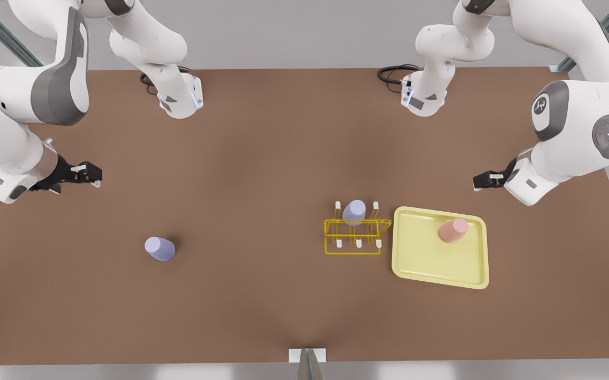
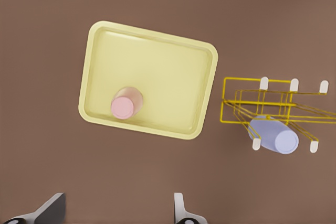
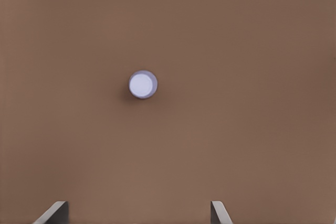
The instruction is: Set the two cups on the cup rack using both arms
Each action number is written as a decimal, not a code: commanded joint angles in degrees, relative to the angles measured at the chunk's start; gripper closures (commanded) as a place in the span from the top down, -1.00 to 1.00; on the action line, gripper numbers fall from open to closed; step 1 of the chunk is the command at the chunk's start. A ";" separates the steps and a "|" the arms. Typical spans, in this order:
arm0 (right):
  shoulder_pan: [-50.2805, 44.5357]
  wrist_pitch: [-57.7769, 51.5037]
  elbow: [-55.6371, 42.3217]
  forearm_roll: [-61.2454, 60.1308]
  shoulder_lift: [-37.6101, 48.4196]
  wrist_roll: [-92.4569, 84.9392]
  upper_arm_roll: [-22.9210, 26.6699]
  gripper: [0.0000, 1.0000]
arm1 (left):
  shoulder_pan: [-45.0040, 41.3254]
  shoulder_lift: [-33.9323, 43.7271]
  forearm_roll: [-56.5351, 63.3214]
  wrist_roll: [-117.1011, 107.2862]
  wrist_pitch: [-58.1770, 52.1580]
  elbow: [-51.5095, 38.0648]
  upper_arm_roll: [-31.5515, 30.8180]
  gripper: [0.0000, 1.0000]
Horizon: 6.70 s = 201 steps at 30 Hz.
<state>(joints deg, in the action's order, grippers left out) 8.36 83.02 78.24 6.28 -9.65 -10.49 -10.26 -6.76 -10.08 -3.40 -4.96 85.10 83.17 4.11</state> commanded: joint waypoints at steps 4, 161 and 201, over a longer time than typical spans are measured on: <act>-2.20 7.14 -3.19 2.15 -11.87 -2.69 -0.73 1.00 | 0.34 -6.00 0.06 -1.19 5.06 2.26 0.63 1.00; -27.43 61.91 -10.39 -5.75 -42.29 7.77 -22.79 0.67 | -8.54 -1.96 5.69 5.49 -1.87 -2.13 2.39 1.00; 8.16 -16.31 -12.50 11.05 -11.81 22.46 -18.14 1.00 | -9.86 -4.51 4.55 5.40 -11.36 -10.31 0.90 1.00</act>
<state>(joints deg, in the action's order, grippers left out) 15.27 89.00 66.17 14.36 -23.36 4.05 -28.07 -16.80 -14.53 1.32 0.09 77.43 73.20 5.13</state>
